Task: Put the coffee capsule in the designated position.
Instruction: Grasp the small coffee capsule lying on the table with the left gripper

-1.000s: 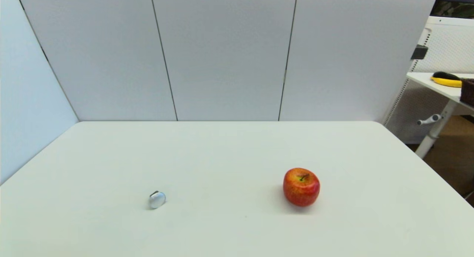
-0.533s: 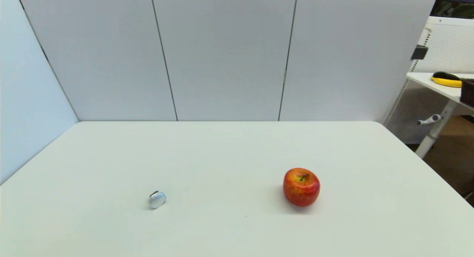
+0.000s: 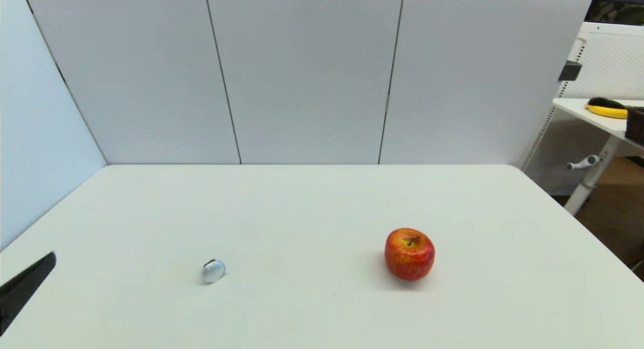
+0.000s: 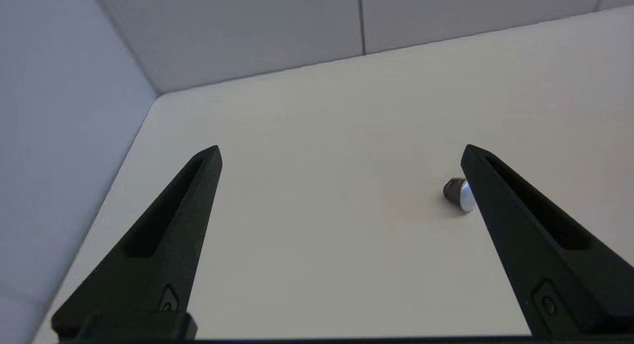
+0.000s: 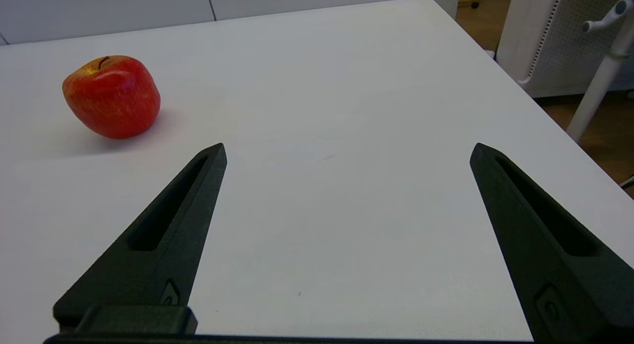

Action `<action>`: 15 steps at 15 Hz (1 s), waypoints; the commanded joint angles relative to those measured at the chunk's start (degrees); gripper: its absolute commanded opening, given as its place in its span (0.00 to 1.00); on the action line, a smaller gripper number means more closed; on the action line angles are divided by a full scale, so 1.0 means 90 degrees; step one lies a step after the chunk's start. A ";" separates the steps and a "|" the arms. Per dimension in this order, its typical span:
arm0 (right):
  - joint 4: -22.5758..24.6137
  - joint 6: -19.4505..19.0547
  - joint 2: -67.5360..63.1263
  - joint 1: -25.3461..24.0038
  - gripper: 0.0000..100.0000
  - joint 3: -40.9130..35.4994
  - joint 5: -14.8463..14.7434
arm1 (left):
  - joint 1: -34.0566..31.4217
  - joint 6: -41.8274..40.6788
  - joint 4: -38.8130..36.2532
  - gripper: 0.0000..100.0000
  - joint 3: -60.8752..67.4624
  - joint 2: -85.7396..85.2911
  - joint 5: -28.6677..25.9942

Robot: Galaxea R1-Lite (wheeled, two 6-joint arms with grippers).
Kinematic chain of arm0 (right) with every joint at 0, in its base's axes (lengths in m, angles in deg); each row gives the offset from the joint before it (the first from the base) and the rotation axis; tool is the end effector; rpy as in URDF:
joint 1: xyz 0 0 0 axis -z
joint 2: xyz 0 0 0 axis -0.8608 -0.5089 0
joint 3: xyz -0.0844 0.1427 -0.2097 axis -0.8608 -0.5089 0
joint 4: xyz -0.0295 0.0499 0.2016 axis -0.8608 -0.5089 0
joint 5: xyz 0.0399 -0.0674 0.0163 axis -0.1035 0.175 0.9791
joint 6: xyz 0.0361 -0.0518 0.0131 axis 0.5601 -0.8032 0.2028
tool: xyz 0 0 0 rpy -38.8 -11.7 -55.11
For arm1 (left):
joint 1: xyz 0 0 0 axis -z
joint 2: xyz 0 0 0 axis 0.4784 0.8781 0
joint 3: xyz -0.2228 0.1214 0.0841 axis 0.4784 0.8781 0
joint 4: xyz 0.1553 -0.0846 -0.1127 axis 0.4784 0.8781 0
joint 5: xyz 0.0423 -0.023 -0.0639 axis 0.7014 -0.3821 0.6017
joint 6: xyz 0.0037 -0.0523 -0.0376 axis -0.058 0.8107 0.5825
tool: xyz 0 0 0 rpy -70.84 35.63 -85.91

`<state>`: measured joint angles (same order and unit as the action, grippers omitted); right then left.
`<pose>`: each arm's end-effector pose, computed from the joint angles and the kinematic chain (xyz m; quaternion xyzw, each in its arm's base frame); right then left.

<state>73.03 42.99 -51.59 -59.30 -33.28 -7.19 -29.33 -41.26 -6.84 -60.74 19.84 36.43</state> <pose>0.0727 -0.0035 0.0752 0.0441 -0.0003 -0.0270 0.9987 0.1409 -0.0057 0.1826 0.1071 0.0399 -0.0570 0.9918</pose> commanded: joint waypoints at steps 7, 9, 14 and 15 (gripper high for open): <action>0.0001 0.0004 -0.0008 0.0007 1.00 0.0000 -0.0002 | -0.0474 -0.3280 0.3854 1.00 -0.3274 0.3952 -0.3489; 0.0001 0.0004 -0.0008 0.0007 1.00 0.0000 -0.0002 | -0.0464 -0.3319 0.4781 1.00 -0.3792 0.4314 -0.3431; 0.0001 0.0004 -0.0008 0.0007 1.00 0.0000 -0.0002 | -0.0454 -0.3456 0.5484 1.00 -0.4788 0.5212 -0.3206; 0.0001 0.0004 -0.0008 0.0007 1.00 0.0000 -0.0002 | -0.0474 -0.3827 0.5514 1.00 -0.4807 0.5300 -0.3196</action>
<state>73.05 43.00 -51.59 -59.28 -33.28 -7.19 -33.42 -71.85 42.19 -102.20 63.62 7.65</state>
